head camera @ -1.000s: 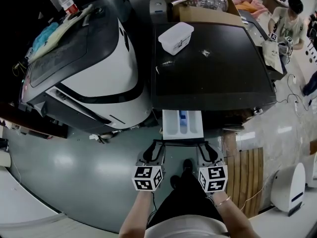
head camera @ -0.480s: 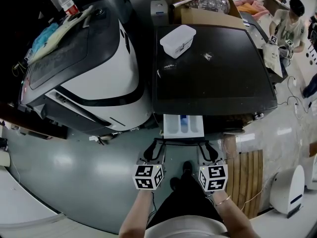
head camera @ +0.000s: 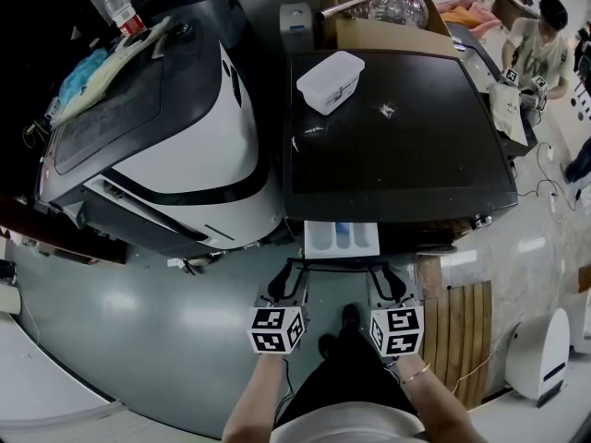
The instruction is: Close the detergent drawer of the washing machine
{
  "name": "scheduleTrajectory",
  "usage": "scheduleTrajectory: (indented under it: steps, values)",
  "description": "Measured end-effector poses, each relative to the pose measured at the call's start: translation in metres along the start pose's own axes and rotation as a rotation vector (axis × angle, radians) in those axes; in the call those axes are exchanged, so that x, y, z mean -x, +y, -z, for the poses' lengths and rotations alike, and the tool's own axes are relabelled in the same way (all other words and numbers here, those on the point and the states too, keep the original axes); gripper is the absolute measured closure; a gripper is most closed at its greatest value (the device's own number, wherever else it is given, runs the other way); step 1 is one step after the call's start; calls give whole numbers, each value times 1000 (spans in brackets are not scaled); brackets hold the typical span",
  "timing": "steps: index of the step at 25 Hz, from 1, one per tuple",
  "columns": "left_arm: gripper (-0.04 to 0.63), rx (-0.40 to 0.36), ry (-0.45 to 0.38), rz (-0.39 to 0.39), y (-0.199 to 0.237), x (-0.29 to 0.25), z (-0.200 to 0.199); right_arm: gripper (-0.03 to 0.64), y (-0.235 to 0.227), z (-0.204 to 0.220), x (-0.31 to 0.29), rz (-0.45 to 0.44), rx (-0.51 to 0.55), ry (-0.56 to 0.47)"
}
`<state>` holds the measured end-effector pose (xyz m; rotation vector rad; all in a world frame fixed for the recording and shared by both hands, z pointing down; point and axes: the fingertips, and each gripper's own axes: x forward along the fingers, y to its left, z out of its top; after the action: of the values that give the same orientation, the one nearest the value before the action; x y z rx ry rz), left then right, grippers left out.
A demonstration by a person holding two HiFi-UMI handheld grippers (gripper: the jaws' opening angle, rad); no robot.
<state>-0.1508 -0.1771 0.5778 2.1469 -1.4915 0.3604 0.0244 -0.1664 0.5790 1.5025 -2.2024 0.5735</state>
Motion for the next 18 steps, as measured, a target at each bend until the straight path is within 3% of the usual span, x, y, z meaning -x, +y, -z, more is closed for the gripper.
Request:
scheduleTrajectory:
  steps: [18]
  values:
    - [469,18,-11,-14,8,-18,-14,497,-7,-14,-17,-6,2,0]
